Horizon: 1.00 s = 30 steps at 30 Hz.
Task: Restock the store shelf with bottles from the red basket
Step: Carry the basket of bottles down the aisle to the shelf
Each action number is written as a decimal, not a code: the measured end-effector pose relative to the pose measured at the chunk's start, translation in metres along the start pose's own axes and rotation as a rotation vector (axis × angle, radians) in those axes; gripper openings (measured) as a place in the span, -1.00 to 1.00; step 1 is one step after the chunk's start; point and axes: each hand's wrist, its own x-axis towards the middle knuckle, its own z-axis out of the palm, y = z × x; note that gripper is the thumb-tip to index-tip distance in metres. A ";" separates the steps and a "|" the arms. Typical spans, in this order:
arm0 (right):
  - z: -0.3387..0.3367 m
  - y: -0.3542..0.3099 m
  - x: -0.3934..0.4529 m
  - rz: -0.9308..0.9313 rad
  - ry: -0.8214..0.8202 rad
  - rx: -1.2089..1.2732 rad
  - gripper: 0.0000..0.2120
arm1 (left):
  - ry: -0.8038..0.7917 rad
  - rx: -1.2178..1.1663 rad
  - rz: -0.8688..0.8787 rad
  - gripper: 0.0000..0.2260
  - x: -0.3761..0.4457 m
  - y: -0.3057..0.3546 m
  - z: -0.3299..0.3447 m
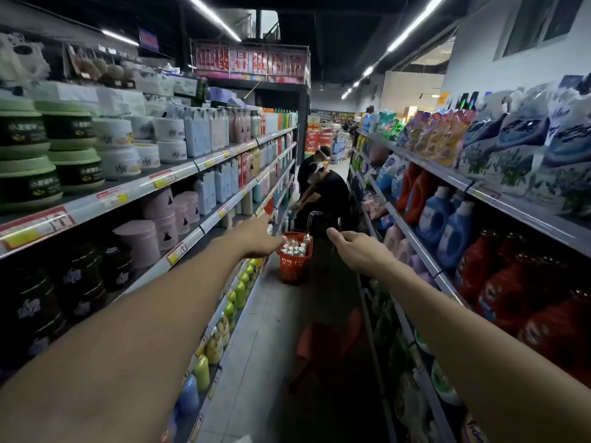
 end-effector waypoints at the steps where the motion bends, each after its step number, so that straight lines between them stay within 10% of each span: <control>1: 0.001 0.003 0.007 0.015 -0.002 0.029 -0.16 | 0.001 -0.042 -0.014 -0.22 0.007 0.002 0.004; 20: 0.117 0.012 0.319 0.413 -0.232 0.965 -0.27 | -0.122 -0.807 -0.317 -0.44 0.308 -0.071 0.067; 30: 0.195 0.040 0.547 0.462 -0.231 0.979 -0.35 | -0.175 -0.768 -0.321 -0.58 0.555 -0.115 0.135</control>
